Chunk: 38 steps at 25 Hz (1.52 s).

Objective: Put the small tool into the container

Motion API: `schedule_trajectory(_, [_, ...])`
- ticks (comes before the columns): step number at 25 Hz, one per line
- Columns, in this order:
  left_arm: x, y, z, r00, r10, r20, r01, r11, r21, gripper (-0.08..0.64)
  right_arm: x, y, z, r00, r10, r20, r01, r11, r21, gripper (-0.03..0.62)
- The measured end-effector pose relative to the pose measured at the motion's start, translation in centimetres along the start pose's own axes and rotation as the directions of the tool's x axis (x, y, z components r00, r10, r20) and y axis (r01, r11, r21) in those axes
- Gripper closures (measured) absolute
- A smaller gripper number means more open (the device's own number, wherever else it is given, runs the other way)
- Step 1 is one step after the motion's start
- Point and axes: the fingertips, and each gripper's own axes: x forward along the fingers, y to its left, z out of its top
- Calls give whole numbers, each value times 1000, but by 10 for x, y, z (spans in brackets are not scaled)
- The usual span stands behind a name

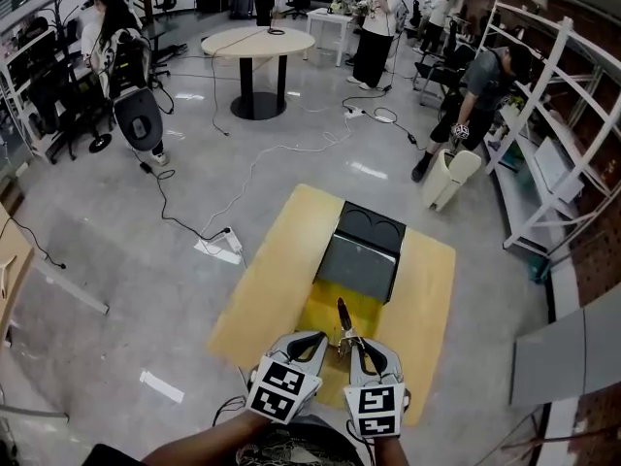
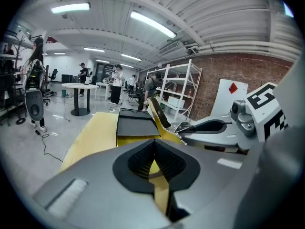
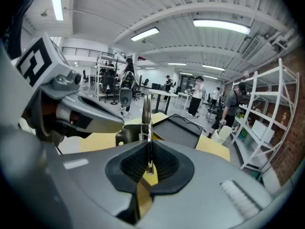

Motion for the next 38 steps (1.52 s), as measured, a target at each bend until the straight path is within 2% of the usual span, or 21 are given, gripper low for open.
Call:
schedule_trajectory(5, [37, 23, 0, 999, 41, 1, -41, 999, -25, 543, 51, -25, -9, 999, 8, -38, -15, 979, -201, 584])
schedule_trajectory(8, [60, 34, 6, 998, 66, 5, -66, 997, -41, 543, 77, -40, -11, 998, 21, -54, -35, 958, -284, 584])
schedule_trajectory(12, [87, 43, -12, 996, 92, 10, -91, 994, -58, 543, 106, -48, -38, 997, 31, -70, -56, 921, -385, 584])
schedule_trajectory(18, [81, 98, -5, 993, 115, 15, -113, 990, -81, 543, 162, -20, -31, 991, 25, -132, -99, 804, -586, 584])
schedule_trajectory(21, [80, 128, -10, 993, 118, 13, -116, 988, -98, 543, 193, -6, -37, 985, 31, -169, -132, 767, -627, 584])
schedule_trajectory(23, [86, 131, -6, 993, 121, 12, -119, 987, -103, 543, 201, -12, -39, 982, 34, -186, -150, 733, -663, 584])
schedule_trajectory(29, [106, 137, -9, 993, 117, -9, -118, 987, -108, 543, 229, -20, -64, 974, 32, -224, -198, 602, -774, 584])
schedule_trajectory(33, [119, 135, -9, 993, 122, -7, -122, 988, -96, 543, 239, -26, -79, 965, 35, -258, -233, 559, -796, 583])
schedule_trajectory(35, [123, 133, -12, 993, 120, -8, -121, 988, -94, 543, 245, -25, -89, 961, 30, -274, -248, 526, -814, 581])
schedule_trajectory(38, [124, 137, 1, 992, 123, -10, -123, 988, -93, 543, 252, -29, -79, 957, 20, -288, -261, 484, -835, 580])
